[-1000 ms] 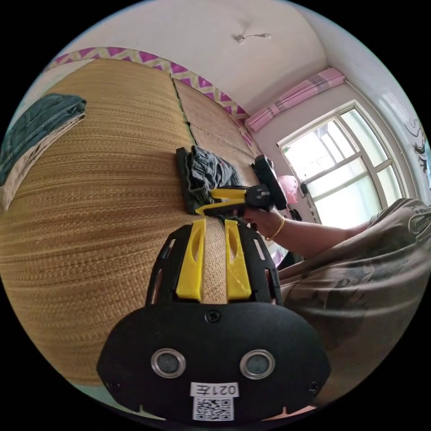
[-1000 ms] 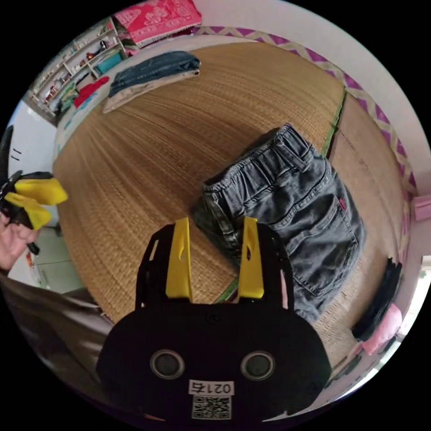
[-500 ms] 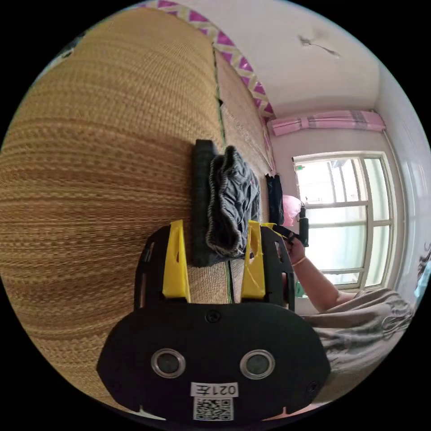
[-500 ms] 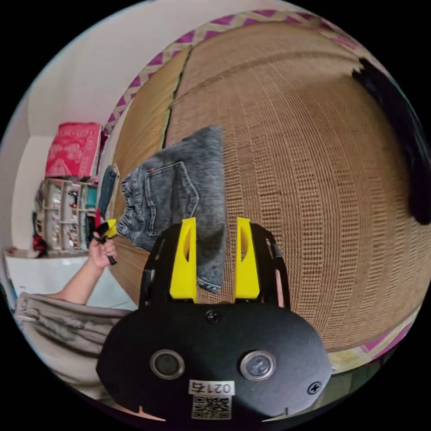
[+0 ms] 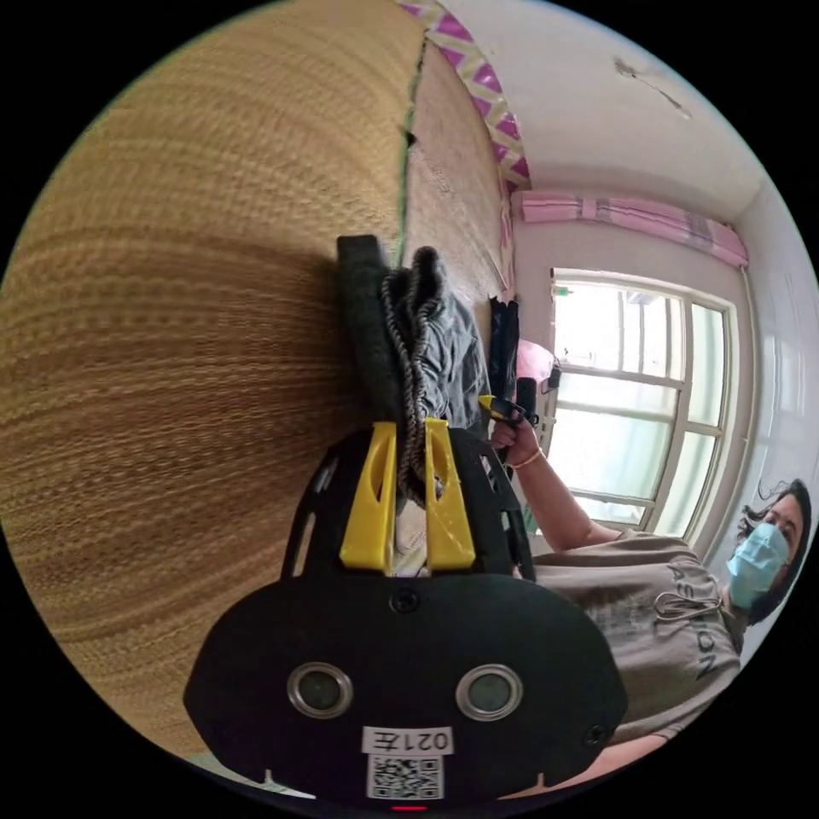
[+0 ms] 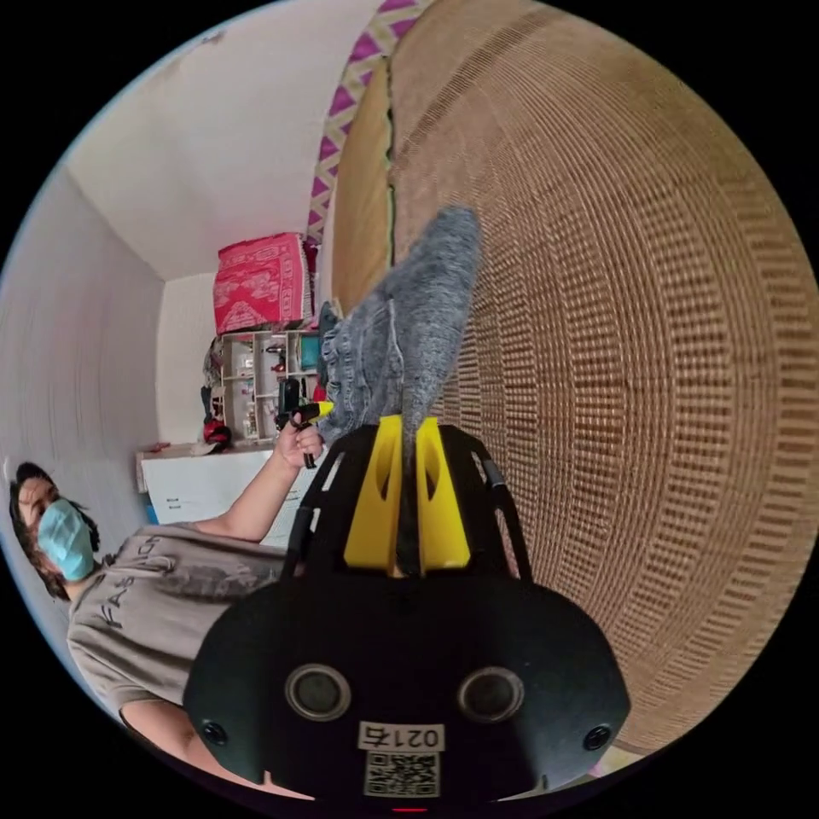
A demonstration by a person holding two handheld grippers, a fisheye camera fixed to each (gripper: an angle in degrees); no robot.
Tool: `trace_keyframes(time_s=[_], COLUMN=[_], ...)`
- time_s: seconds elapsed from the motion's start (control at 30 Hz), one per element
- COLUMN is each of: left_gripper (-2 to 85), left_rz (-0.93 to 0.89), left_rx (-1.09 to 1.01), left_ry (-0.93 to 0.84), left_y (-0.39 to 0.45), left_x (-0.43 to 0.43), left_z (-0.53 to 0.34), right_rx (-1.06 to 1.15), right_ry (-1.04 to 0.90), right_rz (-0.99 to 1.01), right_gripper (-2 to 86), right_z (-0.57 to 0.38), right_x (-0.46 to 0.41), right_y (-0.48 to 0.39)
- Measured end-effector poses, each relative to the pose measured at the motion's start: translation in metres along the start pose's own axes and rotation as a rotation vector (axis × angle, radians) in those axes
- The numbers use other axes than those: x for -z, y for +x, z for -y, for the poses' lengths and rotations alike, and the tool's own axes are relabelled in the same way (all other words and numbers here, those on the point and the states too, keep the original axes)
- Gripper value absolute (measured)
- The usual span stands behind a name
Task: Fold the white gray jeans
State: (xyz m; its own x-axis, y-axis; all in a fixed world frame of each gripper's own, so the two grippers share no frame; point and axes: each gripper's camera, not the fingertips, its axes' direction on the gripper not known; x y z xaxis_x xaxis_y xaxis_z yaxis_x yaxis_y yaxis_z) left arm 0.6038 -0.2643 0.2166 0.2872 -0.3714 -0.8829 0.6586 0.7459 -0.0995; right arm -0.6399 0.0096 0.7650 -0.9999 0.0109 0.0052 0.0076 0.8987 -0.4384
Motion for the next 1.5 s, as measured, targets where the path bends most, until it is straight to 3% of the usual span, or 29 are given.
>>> trace_keyframes(time_s=[0.23,0.4,0.5,0.67,0.73,0.87,1.03,1.23,1.5], left_gripper=[4.8,4.9,5.0,5.0,1.9,-0.7,-0.9,-1.0,-1.0], left_rz=[0.034,0.012,0.040,0.187,0.249,0.235,0.275,0.280,0.271], left_rx=[-0.304,-0.515,-0.634,-0.697,-0.637,-0.596,-0.632,-0.547,-0.281], left_ry=[-0.121,-0.223,-0.271,-0.283,-0.218,-0.195,-0.288,-0.204,0.162], left_y=[0.194,0.341,0.433,0.522,0.511,0.443,0.360,0.269,0.116], left_x=[-0.062,-0.175,-0.254,-0.385,-0.402,-0.389,-0.329,-0.225,-0.088], left_z=[0.090,0.199,0.258,0.330,0.338,0.311,0.218,0.058,-0.155], right_rx=[0.094,0.133,0.133,-0.032,-0.146,-0.371,-0.317,-0.021,0.613], right_ry=[0.151,0.495,0.712,1.023,1.063,0.918,0.987,0.841,0.430], right_rz=[0.001,-0.091,-0.165,-0.125,-0.120,-0.076,0.034,-0.044,-0.129], right_gripper=[0.6,0.7,1.0,2.5,4.3,6.7,3.4,-0.4,-0.6], right_z=[-0.053,-0.132,-0.180,-0.228,-0.226,-0.214,-0.258,-0.250,-0.112], right_x=[0.195,0.411,0.496,0.546,0.541,0.503,0.475,0.398,0.145], right_y=[-0.012,-0.011,-0.002,0.074,0.118,0.217,0.209,0.087,-0.180])
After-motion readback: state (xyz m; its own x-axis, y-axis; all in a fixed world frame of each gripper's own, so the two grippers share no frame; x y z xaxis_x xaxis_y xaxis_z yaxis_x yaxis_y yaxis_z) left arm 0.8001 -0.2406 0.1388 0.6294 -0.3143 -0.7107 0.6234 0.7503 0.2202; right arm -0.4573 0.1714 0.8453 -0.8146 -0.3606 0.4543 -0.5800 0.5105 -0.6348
